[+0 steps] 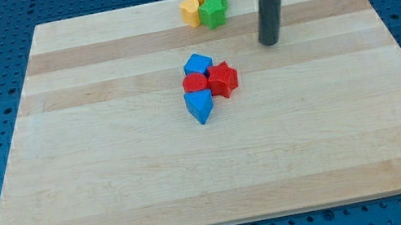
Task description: Push the blue cube to the bottom left of the red circle
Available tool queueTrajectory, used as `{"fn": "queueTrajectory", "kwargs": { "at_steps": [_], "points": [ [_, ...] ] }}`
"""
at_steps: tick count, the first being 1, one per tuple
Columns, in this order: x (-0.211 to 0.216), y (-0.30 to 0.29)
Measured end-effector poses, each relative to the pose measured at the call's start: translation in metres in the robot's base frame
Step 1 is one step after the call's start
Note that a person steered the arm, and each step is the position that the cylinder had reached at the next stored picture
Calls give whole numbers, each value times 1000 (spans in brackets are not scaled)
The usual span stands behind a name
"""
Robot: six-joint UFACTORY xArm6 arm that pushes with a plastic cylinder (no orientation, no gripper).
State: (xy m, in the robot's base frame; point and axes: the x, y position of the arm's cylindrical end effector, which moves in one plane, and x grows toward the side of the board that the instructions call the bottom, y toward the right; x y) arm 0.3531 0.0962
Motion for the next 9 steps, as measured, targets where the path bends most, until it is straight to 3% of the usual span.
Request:
{"fn": "queueTrajectory", "kwargs": {
  "at_steps": [6,9],
  "points": [
    [21,-138],
    [86,-193]
  ]
}}
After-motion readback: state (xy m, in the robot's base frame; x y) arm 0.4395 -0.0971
